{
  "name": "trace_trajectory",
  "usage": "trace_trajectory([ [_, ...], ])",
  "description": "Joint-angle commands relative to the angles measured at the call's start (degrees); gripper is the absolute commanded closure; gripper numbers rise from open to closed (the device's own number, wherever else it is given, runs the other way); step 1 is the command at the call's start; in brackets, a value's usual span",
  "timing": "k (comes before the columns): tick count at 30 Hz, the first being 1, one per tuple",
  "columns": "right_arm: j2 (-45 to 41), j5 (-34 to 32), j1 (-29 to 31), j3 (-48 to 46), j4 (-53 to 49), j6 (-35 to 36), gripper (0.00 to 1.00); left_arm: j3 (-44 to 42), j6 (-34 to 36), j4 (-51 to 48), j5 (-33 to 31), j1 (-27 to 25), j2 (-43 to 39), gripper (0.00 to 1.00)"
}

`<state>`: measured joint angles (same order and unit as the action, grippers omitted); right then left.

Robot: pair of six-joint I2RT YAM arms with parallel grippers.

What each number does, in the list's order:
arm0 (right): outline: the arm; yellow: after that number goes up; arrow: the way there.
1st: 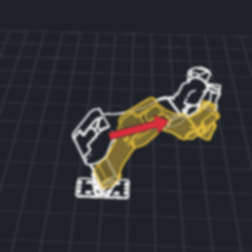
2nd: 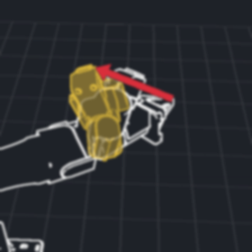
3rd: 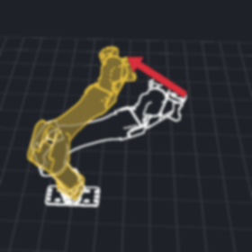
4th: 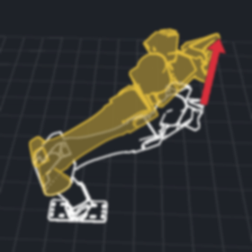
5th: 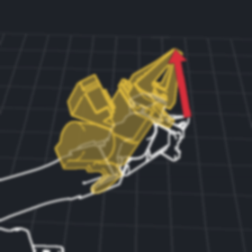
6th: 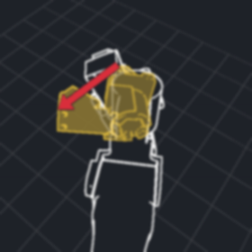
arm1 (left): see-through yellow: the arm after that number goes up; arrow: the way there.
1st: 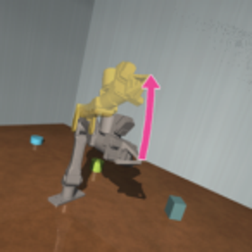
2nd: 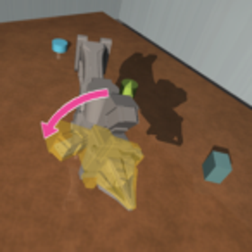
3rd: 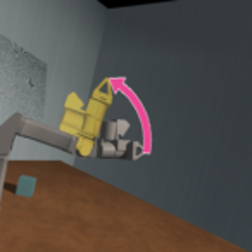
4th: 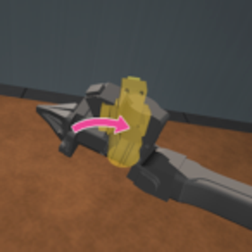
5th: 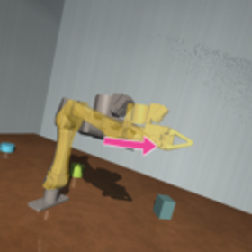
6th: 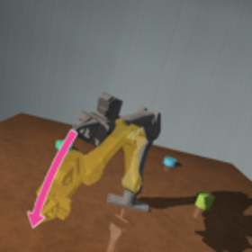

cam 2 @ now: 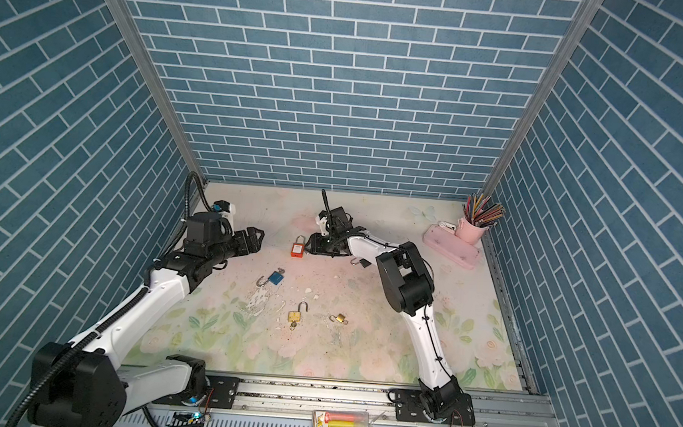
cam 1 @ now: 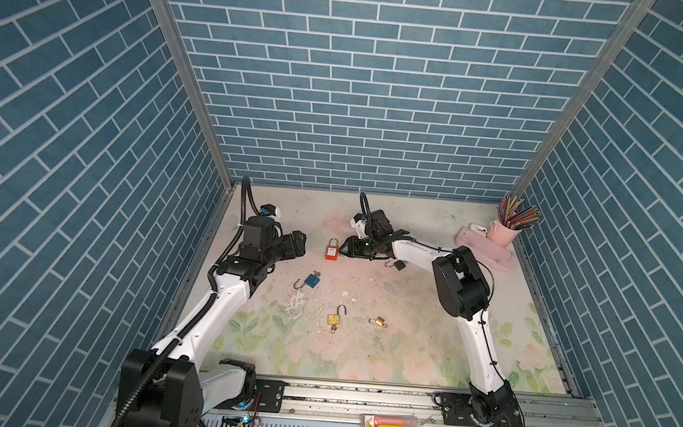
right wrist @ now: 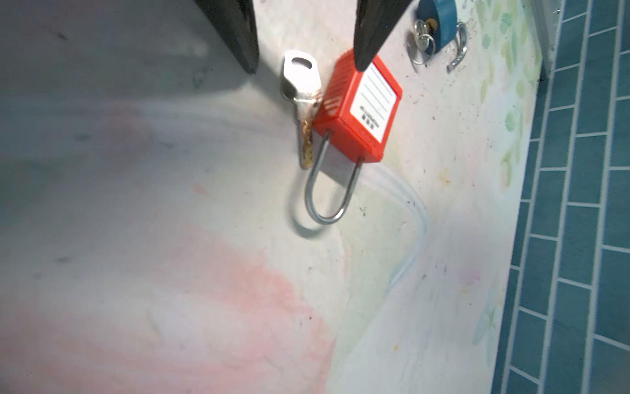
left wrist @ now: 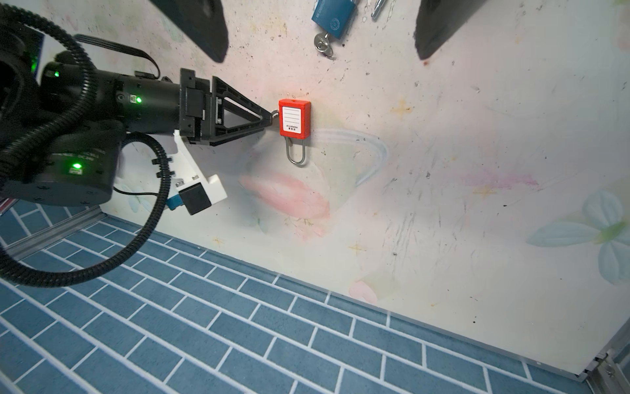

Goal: Lock with the key

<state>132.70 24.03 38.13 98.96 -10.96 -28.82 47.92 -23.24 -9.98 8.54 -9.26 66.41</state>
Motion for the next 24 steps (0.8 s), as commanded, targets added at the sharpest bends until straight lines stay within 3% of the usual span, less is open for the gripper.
trace_trajectory([
  [1, -6.3, -6.7, -0.3, 1.5, -6.6, 4.3, 0.52, 2.8, -0.7, -2.7, -2.3, -0.1, -2.3, 0.13],
  [8, -20.3, -17.1, -0.3, 0.0, -11.1, 9.6, 0.53, 2.3, -2.7, -5.6, -3.0, 0.1, -7.1, 0.13],
  [15, -40.5, -27.4, -0.4, -16.3, -10.1, 9.1, 0.55, -1.3, -4.2, -9.2, -1.5, 0.4, -12.1, 0.13],
  [20, -54.8, -28.8, -0.3, -29.9, -9.9, 5.3, 0.55, -3.9, -5.6, -12.1, 0.9, -0.1, -15.2, 0.13],
  [24, -64.3, -23.4, -0.4, -38.8, -10.7, 3.5, 0.54, -6.4, -7.3, -13.8, 0.1, -3.6, -17.3, 0.13],
])
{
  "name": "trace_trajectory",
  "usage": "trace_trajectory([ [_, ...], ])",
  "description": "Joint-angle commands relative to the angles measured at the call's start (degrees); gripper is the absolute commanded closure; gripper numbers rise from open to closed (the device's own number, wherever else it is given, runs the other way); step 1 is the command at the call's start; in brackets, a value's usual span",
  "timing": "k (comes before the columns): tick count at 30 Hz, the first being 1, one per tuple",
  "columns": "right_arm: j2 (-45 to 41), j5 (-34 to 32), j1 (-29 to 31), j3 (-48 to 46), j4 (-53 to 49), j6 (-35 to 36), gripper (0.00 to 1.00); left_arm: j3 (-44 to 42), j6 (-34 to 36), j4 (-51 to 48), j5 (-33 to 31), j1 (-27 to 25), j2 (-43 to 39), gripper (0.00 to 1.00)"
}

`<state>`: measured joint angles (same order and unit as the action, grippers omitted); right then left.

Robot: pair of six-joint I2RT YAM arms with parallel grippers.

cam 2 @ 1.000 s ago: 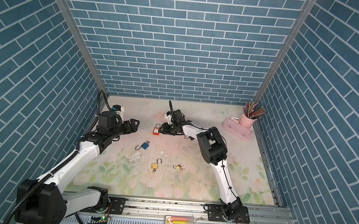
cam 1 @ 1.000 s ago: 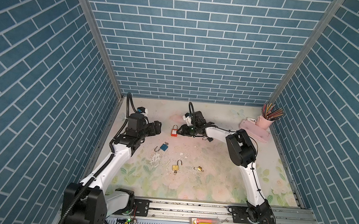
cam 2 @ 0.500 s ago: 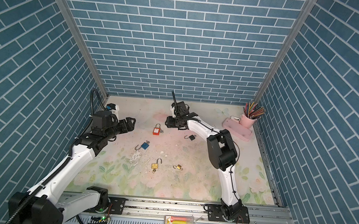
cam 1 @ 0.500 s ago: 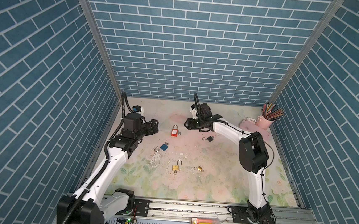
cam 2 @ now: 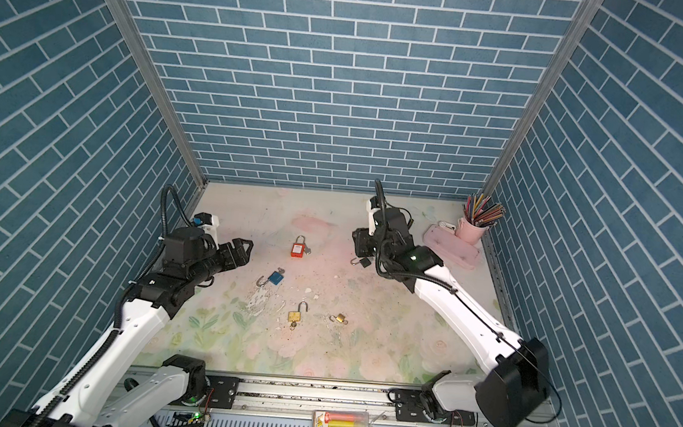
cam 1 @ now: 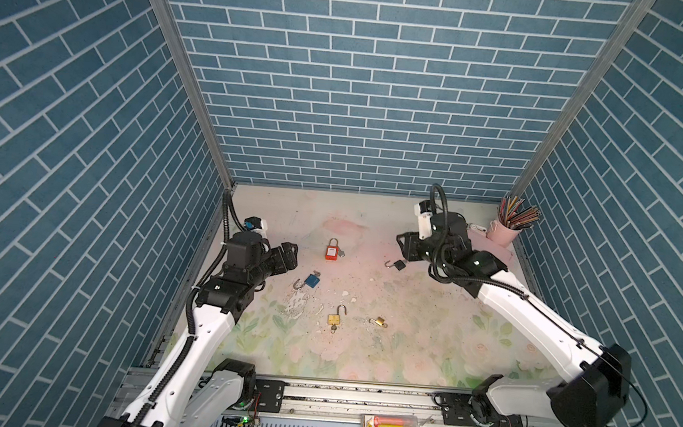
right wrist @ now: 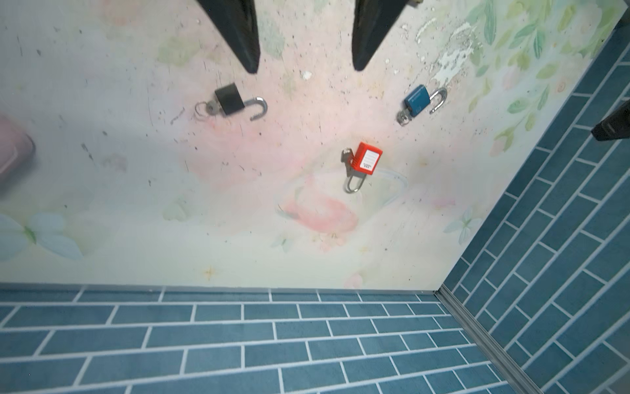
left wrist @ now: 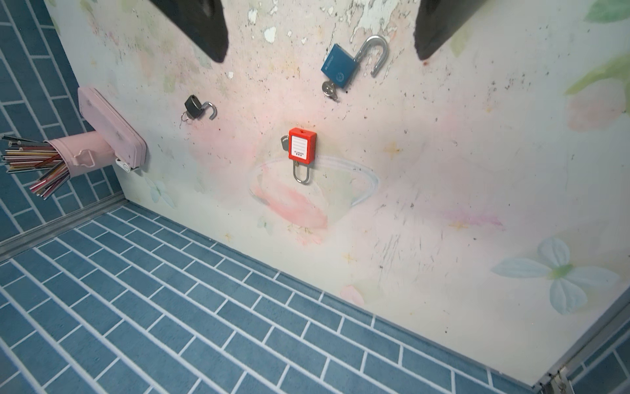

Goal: Lock with the key

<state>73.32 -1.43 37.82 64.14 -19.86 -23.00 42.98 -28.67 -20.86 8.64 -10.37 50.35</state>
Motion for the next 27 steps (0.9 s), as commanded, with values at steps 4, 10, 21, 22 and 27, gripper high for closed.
trace_trajectory([
  [4, -10.8, 5.5, 0.0, -11.6, -0.6, -4.4, 0.52, -3.2, -4.7, -3.8, -4.4, -9.4, -2.0, 0.13],
  [10, -17.1, 6.9, 0.0, -21.3, 4.8, -5.6, 0.39, -3.9, -10.7, -4.4, -8.5, -17.3, 0.5, 0.14],
  [21, -21.8, 1.9, -0.6, -33.7, 19.5, -3.9, 0.27, -7.1, -29.9, -1.5, -11.7, -23.6, 8.0, 0.13],
  [22, -21.8, 2.2, -0.6, -35.4, 22.2, -3.8, 0.24, -7.8, -31.8, -0.5, -11.4, -23.7, 8.7, 0.13],
  [27, -19.7, 5.2, 0.3, -44.1, 38.9, -1.5, 0.18, -9.7, -39.6, 6.3, -9.5, -24.3, 12.8, 0.13],
])
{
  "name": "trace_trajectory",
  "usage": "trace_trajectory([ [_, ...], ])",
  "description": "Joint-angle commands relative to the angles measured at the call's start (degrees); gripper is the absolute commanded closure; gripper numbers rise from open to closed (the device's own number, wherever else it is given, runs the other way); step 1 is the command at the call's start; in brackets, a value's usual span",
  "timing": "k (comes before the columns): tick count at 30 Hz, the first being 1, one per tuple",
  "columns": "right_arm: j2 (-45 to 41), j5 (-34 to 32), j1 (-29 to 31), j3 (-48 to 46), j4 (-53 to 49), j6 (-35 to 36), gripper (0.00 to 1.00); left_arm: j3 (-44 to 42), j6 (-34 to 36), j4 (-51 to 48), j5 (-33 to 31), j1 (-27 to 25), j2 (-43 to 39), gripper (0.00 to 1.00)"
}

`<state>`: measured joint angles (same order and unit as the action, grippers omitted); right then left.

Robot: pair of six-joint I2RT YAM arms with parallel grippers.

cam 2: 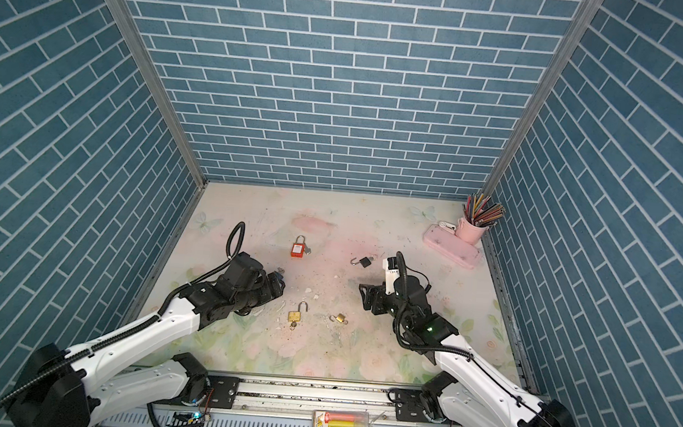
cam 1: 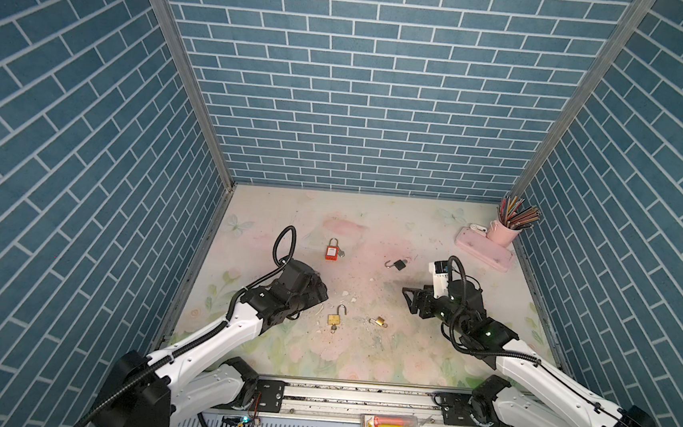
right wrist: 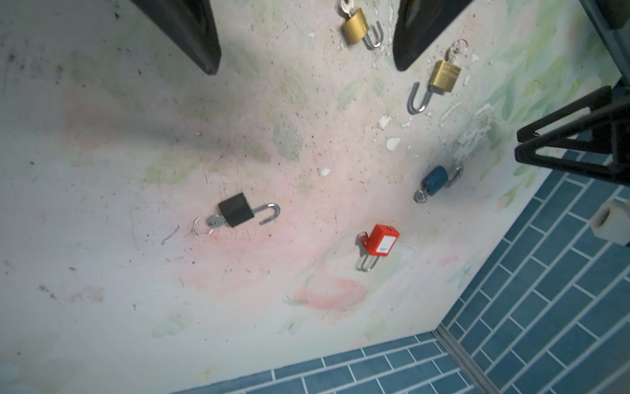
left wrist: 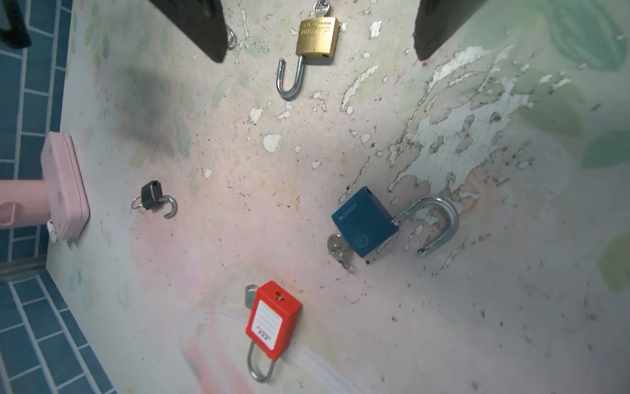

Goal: Lock with the key

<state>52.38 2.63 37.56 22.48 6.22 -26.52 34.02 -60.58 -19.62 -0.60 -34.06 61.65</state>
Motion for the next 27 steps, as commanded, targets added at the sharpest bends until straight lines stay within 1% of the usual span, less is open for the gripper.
trace_trajectory([
  [1, 2.4, 1.5, 0.9, -2.8, 14.1, 2.6, 0.18, -0.6, -8.4, 5.7, -0.1, -0.5, 2.5, 0.13],
  [3, 5.4, 1.9, 2.3, -1.9, 15.0, 4.4, 0.18, 0.5, -8.4, 6.2, -0.5, -0.5, 4.4, 0.13],
  [6, 10.2, 1.7, 5.4, 0.7, 14.7, 6.7, 0.19, 3.7, -6.3, 5.5, -2.0, -0.4, 8.0, 0.13],
  [12, 16.1, 2.0, 8.9, 4.1, 15.8, 7.3, 0.19, 6.2, -3.6, 5.5, -1.8, 1.0, 13.8, 0.13],
  [18, 18.7, 2.1, 9.6, 6.6, 15.5, 7.6, 0.2, 6.5, -1.1, 6.7, -0.5, 4.0, 18.2, 0.13],
  [27, 18.8, 1.4, 9.8, 8.1, 13.6, 8.4, 0.2, 6.8, 3.8, 9.7, 0.1, 8.8, 24.1, 0.13],
])
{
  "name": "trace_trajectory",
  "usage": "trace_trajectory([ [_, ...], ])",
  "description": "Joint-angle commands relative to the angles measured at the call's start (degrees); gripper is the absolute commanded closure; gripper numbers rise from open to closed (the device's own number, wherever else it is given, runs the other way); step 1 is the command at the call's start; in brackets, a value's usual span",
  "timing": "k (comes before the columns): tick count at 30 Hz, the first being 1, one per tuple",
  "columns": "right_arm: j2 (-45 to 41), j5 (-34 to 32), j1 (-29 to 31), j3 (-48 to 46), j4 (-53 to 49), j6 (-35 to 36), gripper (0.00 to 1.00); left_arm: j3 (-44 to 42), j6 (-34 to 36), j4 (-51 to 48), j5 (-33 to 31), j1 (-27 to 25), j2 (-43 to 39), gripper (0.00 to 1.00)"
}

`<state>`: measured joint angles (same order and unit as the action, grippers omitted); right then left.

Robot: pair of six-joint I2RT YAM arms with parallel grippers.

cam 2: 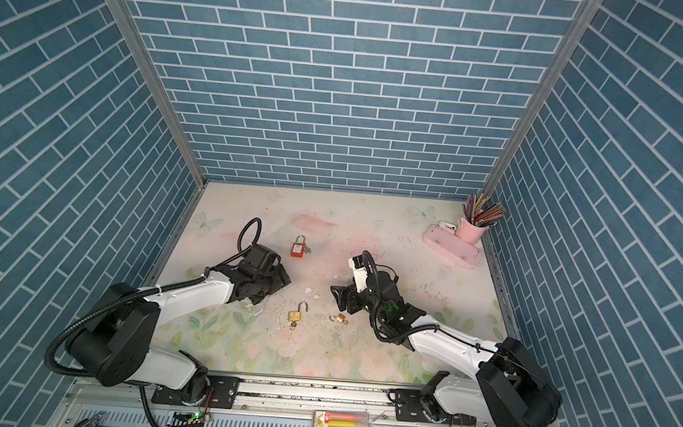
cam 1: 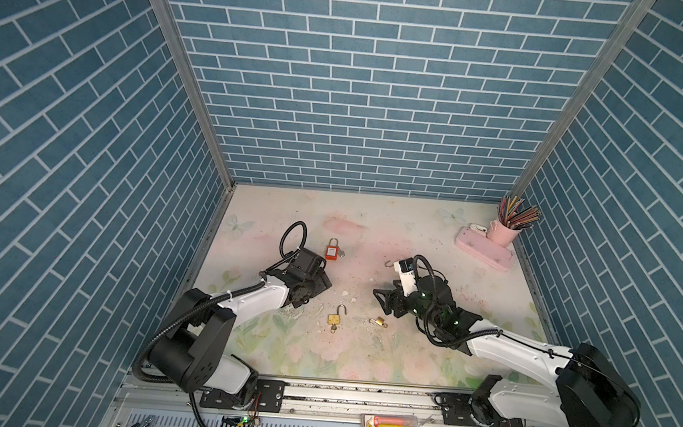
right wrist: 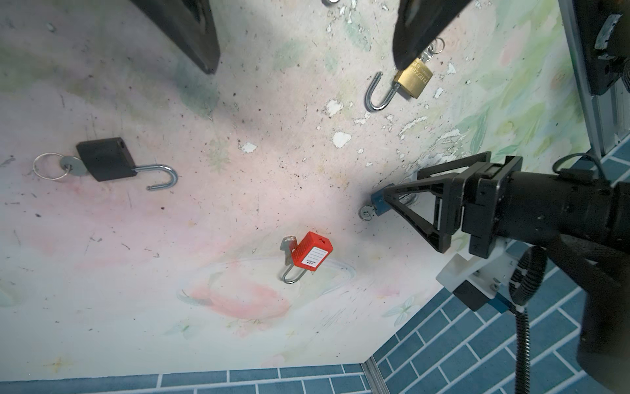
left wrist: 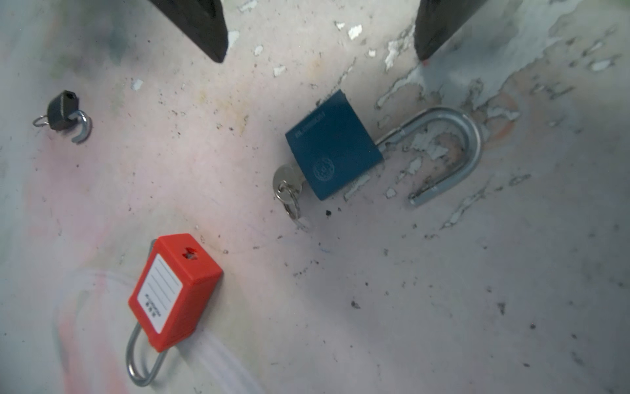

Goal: Lock with the key

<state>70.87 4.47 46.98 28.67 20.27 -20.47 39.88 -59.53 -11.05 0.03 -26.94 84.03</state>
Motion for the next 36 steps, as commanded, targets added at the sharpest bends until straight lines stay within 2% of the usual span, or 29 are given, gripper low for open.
trace_trajectory([
  [1, 0.4, -0.3, 0.3, 2.1, -0.7, 2.4, 0.2, 0.8, 3.3, 1.7, -0.1, 2.5, 2.4, 0.13],
  [13, 1.6, 0.4, 0.4, 4.3, -2.2, 2.1, 0.2, 6.5, 10.6, 3.0, 1.0, 8.6, 11.8, 0.13],
  [20, 1.4, 0.5, 0.6, 4.9, -3.6, 2.0, 0.21, 12.4, 12.0, -1.7, -2.7, 9.6, 15.4, 0.13],
  [23, 0.7, -0.1, 0.7, 4.1, -3.6, 1.7, 0.21, 13.0, 10.5, -4.2, -5.0, 8.9, 12.9, 0.14],
  [28, -0.2, -0.5, 0.7, 2.1, -1.9, 0.7, 0.21, 17.1, 5.7, -14.2, -12.2, 5.1, 8.3, 0.15],
  [32, -0.1, -0.3, 0.7, 0.7, -0.1, -0.1, 0.21, 23.2, -2.4, -24.5, -15.4, 2.1, 8.3, 0.15],
  [36, 0.0, 0.1, 0.7, 0.0, 0.8, -0.3, 0.22, 28.1, -12.2, -32.7, -13.8, 0.9, 11.0, 0.17],
])
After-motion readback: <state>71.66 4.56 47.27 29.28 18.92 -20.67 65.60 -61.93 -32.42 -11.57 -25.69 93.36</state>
